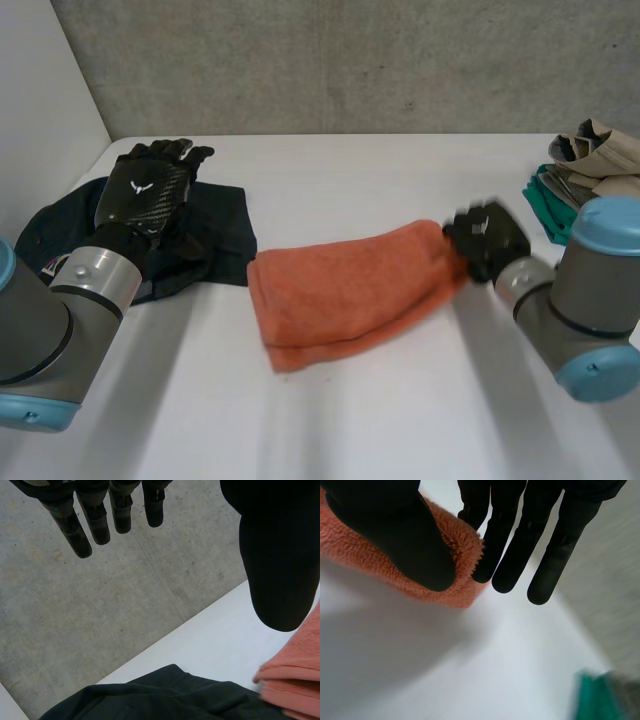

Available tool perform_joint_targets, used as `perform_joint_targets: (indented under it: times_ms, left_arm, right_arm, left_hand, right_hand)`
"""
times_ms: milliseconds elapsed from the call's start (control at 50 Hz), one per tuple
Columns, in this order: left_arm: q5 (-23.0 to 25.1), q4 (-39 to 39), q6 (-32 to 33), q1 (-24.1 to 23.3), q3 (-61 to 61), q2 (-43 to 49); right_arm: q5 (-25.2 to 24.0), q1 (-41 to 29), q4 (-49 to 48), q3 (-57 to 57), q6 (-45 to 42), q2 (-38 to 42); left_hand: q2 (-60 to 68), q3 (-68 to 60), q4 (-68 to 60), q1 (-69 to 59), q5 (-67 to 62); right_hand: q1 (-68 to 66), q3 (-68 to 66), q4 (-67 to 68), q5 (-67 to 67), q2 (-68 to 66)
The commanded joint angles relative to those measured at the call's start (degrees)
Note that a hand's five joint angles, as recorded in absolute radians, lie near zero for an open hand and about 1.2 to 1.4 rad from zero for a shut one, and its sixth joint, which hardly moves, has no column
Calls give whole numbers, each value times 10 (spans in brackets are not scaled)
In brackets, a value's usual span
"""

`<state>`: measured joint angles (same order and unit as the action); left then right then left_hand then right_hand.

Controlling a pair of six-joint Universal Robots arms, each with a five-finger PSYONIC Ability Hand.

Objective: Fold the laundry.

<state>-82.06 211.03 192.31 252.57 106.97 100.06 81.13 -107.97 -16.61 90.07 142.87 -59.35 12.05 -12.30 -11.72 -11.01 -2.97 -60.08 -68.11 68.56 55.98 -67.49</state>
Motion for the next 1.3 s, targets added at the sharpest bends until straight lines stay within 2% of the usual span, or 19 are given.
perform_joint_targets:
  times_ms: [20,80,160,220,260,280,300,320,340,400,520,600,680,780,920,1000,1140,1220,1300]
  left_arm:
    - [-1,0,0,-1,0,-3]
    - [-2,0,0,-5,0,-4]
    - [-4,0,0,-9,-1,-4]
    - [-4,-1,1,-9,-2,-4]
    - [-4,-1,0,-10,-5,-4]
    - [-5,-1,0,-10,-7,-4]
    - [-5,-2,1,-10,-9,-5]
    - [-5,-3,1,-12,-14,-7]
    - [-6,-3,2,-14,-18,-7]
    - [-8,-9,-1,-34,-44,-7]
    - [-36,-32,-14,-83,-100,3]
    - [-78,-56,-16,-113,-161,49]
    - [-114,-115,-17,-164,-249,125]
    - [-139,-221,-29,-201,-361,244]
    - [-187,-315,-80,-203,-416,334]
    - [-200,-330,-79,-205,-405,341]
    - [-202,-341,-76,-206,-354,317]
    - [-196,-344,-74,-204,-348,277]
    - [-195,-349,-69,-204,-347,257]
  right_arm:
    - [-11,-84,-49,-58,34,-61]
    - [-42,-166,-30,-105,26,0]
    - [-90,-235,-8,-125,11,53]
    - [-117,-251,4,-126,-5,91]
    - [-113,-253,12,-132,-10,109]
    - [-105,-250,18,-134,-10,114]
    - [-83,-248,25,-140,-7,115]
    - [-69,-247,26,-139,-4,112]
    - [-54,-247,28,-139,1,107]
    - [-23,-246,32,-132,38,74]
    - [-39,-199,33,-100,142,-8]
    - [-40,-160,54,-105,220,-38]
    - [-39,-126,112,-146,255,-22]
    - [-42,-114,192,-212,255,47]
    - [-67,-110,252,-284,261,129]
    - [-88,-109,267,-300,254,162]
    - [-84,-102,285,-316,229,177]
    - [-70,-101,286,-317,182,161]
    - [-31,-109,279,-291,120,114]
  left_hand:
    - [-21,23,17,10,30]
    - [-21,23,17,10,30]
    - [-21,23,17,10,30]
    - [-21,23,17,10,30]
    - [-21,23,17,10,30]
    - [-21,23,17,10,30]
    - [-21,23,17,10,30]
    - [-15,18,12,5,24]
    - [-15,17,12,5,24]
    - [-12,14,8,1,21]
    - [-3,6,0,-7,12]
    - [-5,7,2,-5,14]
    - [-8,11,5,-2,17]
    - [-10,12,7,0,19]
    - [-7,9,3,-4,16]
    - [-7,9,3,-4,16]
    - [-7,9,3,-4,16]
    - [-7,9,3,-4,16]
    - [-12,14,8,1,21]
  right_hand:
    - [-199,-119,114,140,-125]
    - [-199,-119,114,140,-125]
    - [-199,-119,114,140,-125]
    - [-199,-119,114,140,-125]
    - [-199,-119,114,140,-125]
    - [-158,-78,73,99,-84]
    - [235,316,-320,-294,309]
    - [439,519,-524,-498,513]
    - [501,581,-586,-560,575]
    - [501,581,-586,-560,575]
    - [501,581,-586,-560,575]
    - [501,581,-586,-560,575]
    - [501,581,-586,-560,575]
    - [501,581,-586,-560,575]
    - [501,581,-586,-560,575]
    - [501,581,-586,-560,575]
    - [501,581,-586,-560,575]
    - [501,581,-586,-560,575]
    - [501,581,-586,-560,575]
